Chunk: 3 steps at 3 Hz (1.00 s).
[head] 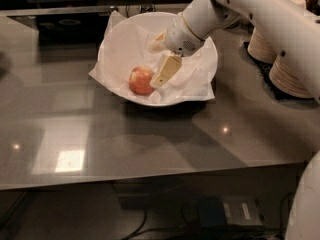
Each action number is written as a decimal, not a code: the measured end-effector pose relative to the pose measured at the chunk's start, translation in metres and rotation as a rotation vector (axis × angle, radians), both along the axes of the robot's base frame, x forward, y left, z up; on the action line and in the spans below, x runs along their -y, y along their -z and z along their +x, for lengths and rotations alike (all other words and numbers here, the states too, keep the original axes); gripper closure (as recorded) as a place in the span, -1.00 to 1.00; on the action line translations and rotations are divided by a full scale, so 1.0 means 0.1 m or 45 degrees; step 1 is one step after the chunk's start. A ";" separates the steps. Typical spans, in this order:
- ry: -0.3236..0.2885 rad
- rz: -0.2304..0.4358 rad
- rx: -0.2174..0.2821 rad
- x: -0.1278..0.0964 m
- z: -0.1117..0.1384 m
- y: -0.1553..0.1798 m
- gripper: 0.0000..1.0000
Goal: Pick apple from white bowl
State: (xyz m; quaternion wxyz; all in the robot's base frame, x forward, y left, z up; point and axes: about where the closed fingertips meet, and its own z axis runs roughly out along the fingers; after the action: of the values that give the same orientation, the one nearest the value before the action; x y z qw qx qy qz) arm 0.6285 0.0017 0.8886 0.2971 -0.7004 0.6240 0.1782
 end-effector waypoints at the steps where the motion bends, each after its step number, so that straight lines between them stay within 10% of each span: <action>1: -0.005 0.000 -0.020 -0.04 0.00 0.07 -0.44; 3: -0.019 -0.004 -0.085 -0.17 -0.06 0.25 -0.34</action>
Offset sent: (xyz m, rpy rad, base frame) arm -0.0075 0.0164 -0.0272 -0.0002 0.0785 0.0109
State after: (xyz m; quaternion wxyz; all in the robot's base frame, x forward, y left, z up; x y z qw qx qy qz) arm 0.6226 0.0183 0.8639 0.2738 -0.6991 0.6286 0.2029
